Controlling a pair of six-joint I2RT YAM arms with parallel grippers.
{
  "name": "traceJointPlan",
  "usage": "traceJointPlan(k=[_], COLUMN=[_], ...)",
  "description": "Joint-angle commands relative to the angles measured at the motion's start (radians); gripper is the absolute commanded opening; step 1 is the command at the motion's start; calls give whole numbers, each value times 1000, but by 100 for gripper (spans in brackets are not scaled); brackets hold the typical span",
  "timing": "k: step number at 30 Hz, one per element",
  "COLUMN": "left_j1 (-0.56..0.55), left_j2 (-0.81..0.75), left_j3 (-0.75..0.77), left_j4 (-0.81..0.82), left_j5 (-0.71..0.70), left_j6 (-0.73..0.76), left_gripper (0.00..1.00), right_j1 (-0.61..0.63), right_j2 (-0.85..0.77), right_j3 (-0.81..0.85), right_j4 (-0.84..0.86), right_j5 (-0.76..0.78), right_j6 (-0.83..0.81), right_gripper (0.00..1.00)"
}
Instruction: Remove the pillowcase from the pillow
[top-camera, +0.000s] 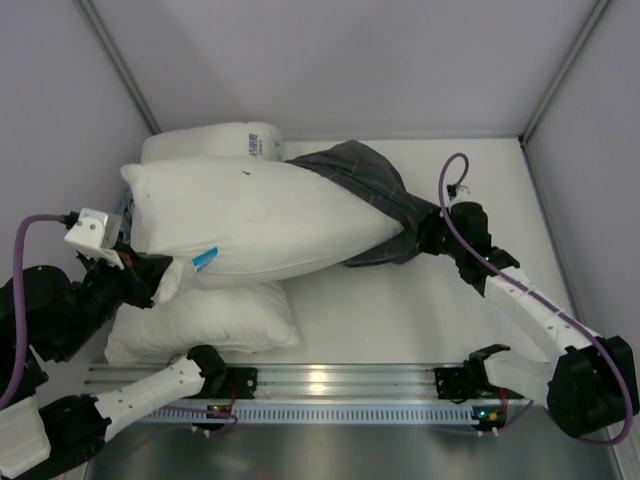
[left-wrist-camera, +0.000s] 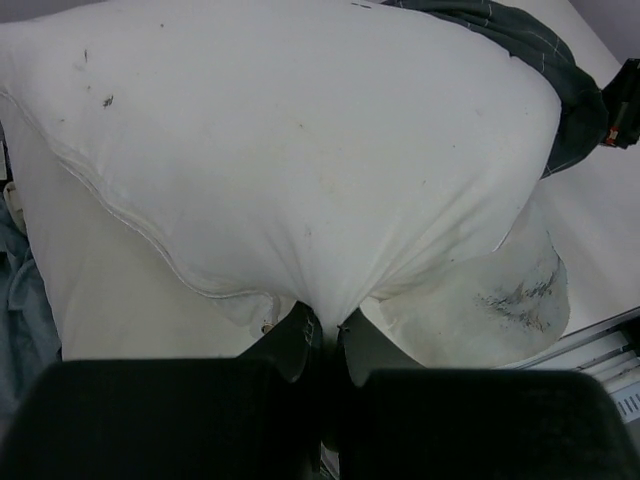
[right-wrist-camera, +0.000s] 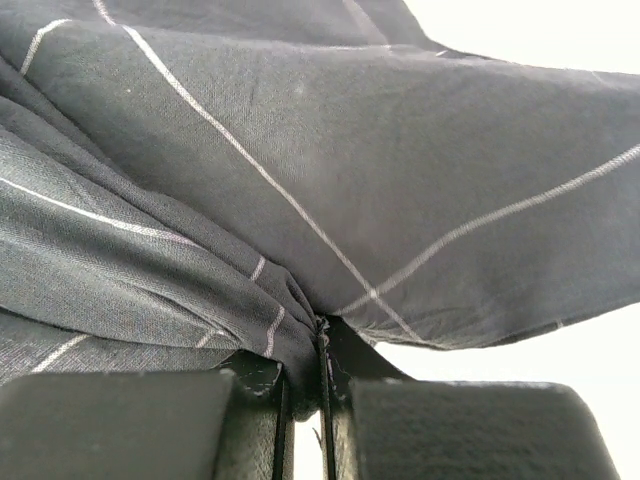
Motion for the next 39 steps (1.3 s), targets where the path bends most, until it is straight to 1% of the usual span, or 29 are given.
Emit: traceJointPlan(k=[1, 8, 23, 31, 32, 34, 39], left_j1=[18, 17, 3, -14, -19, -25, -28], left_j2=[-124, -125, -138, -135, -133, -133, -125], left_j3=[179, 228, 240, 199, 188, 147, 114], left_j4=[121, 75, 42, 38, 36, 32, -47], left_j5=[-330, -361, -384, -356, -329, -319, -348], left_j6=[10, 14, 4, -3, 2, -4, -30], left_gripper=[0, 0, 0, 0, 0, 0, 0], right_j1=[-146, -163, -172, -172, -172, -173, -187], right_j2=[23, 23, 19, 22, 22, 20, 8], right_j3=[-48, -48, -45, -42, -42, -39, -27], right_j4=[-80, -80, -83, -83, -86, -91, -106], right_j5=[397, 386, 374, 374, 380, 383, 385], right_j6=[-50, -51, -56, -56, -54, -54, -51], right_gripper=[0, 0, 0, 0, 0, 0, 0])
